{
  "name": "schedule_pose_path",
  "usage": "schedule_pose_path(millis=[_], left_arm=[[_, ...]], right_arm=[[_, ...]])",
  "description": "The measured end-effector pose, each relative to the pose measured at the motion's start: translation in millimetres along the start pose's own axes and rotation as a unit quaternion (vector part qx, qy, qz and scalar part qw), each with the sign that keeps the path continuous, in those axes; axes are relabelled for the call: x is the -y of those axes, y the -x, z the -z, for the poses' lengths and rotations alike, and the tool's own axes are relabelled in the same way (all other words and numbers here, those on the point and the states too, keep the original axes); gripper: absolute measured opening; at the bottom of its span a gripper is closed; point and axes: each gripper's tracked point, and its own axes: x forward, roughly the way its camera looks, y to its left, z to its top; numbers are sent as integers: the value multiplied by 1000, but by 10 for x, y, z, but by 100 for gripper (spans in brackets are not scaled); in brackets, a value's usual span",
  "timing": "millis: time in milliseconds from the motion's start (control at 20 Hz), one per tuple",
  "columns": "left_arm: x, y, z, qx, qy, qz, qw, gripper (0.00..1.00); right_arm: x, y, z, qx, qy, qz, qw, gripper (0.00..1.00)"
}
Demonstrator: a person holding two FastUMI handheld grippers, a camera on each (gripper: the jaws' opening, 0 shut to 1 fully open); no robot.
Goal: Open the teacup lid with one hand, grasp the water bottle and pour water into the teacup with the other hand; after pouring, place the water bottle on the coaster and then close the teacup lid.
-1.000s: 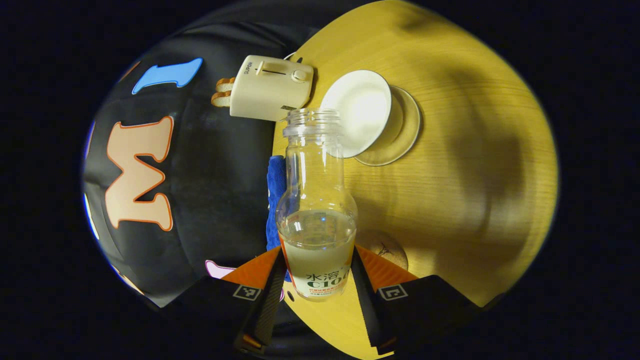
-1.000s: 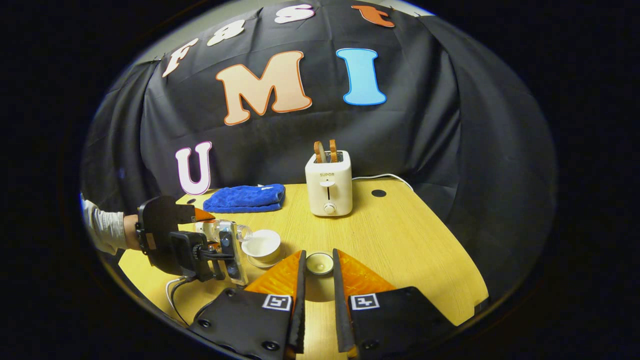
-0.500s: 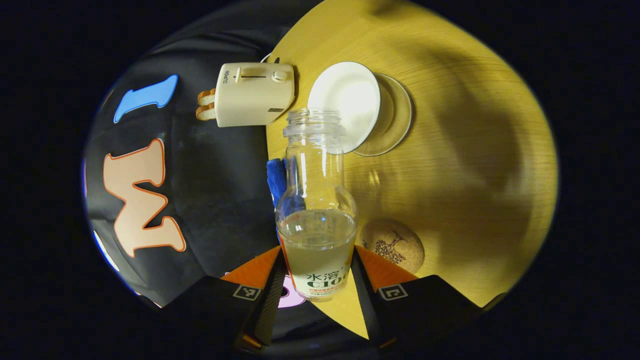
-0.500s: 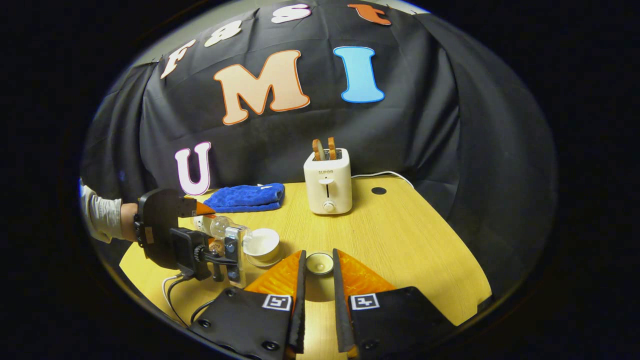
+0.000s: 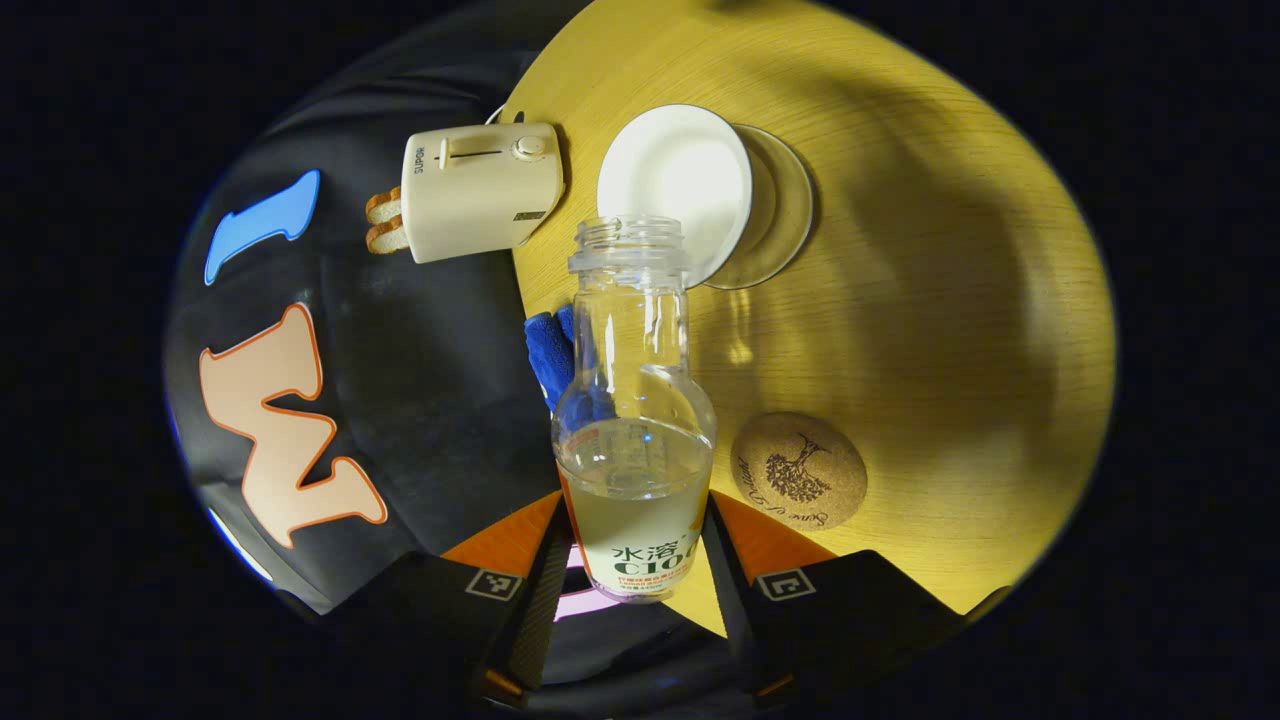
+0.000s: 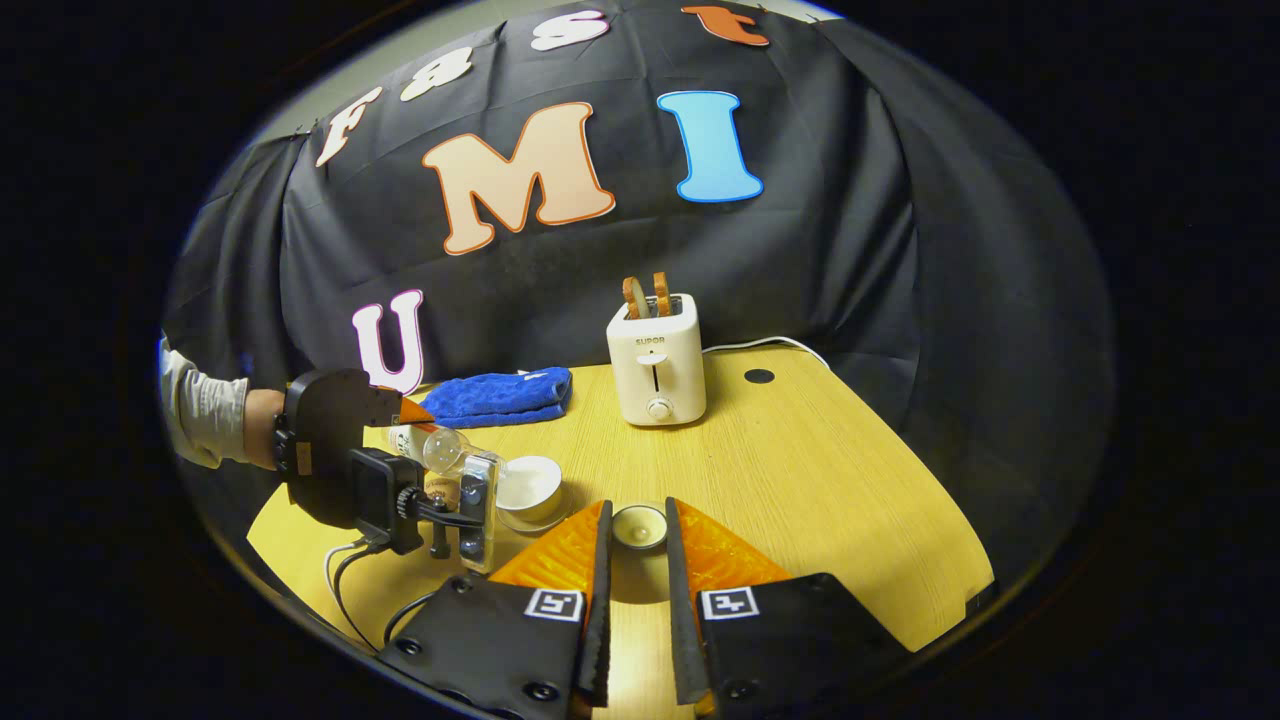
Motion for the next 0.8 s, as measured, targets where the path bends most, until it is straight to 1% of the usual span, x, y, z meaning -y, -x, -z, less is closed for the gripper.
schedule_pose_path(millis=[50,150,250,400,500,550,750,800], left_arm=[[-19,-2,0,-3,-7,-1,1000,70],[-51,15,7,-7,-22,-2,1000,70],[-93,21,10,-9,-33,-3,999,70],[-158,13,36,-19,-52,-2,998,70],[-174,19,51,-22,-61,0,998,70],[-183,24,57,-24,-66,2,998,70],[-267,67,94,-32,-86,-2,996,70],[-279,82,95,-33,-90,-2,995,70]], right_arm=[[7,0,-2,0,-2,0,1000,27],[23,11,7,0,-1,0,1000,29],[41,22,15,0,0,0,1000,27],[67,6,37,-3,-4,0,1000,29],[67,-1,35,-5,-5,-1,1000,27],[68,-7,28,-4,-5,-2,1000,29],[67,-12,41,-2,-9,-5,1000,29],[63,-13,52,-3,-9,-6,1000,27]])
